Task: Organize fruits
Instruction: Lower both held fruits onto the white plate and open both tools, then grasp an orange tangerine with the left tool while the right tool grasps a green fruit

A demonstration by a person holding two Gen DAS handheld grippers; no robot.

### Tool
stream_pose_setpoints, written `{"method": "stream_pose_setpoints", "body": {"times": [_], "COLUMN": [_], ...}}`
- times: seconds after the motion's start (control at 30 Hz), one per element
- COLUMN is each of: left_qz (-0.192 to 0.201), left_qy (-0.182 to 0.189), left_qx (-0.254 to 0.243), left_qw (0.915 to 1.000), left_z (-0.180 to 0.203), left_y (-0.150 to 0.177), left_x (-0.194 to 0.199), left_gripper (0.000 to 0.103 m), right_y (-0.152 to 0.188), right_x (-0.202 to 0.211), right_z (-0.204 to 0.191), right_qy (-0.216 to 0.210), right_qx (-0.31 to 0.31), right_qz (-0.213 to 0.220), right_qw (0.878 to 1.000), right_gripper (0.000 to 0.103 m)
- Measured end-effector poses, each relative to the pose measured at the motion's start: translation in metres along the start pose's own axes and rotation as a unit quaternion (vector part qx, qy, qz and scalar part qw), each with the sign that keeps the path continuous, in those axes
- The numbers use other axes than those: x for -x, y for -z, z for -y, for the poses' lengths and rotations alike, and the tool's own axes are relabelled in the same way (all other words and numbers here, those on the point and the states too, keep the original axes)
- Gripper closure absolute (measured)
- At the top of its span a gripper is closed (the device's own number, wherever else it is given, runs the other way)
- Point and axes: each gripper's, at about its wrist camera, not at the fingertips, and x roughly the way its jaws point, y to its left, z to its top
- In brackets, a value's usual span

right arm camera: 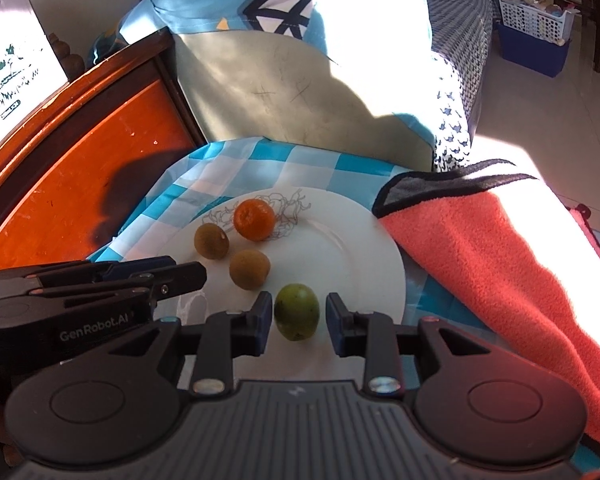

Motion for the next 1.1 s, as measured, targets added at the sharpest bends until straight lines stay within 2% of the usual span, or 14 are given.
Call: {"method": "stream_pose_setpoints", "body": {"times": [0.37, 0.7, 1.1], "left_qz": [-0.010, -0.034, -0.051], "left_qy": [0.000, 0.002, 0.019], "left_qx": [0.005, -0.010, -0.036], "left_qw": [0.9999, 0.9994, 0.9979], "left_z": [-0.001, 0.003, 0.010], "left_y": [0.003, 0.024, 0.054], "left_x": [0.025, 0.059, 0.096], "left_gripper": [0.073, 0.073, 0.071], "right_y": [-0.003, 0.017, 0.047], "right_x": [0.027, 0.054, 0.093], "right_z": [-0.004, -0.004, -0.012], "right_qy": [-0.009, -0.004, -0.022], "right_qx": [0.003, 0.000, -0.006], "right_qz": [0.021, 0.009, 0.003], "right_qw": [1.000, 1.000, 1.000], "right_gripper": [0.070, 0.069, 0.066]}}
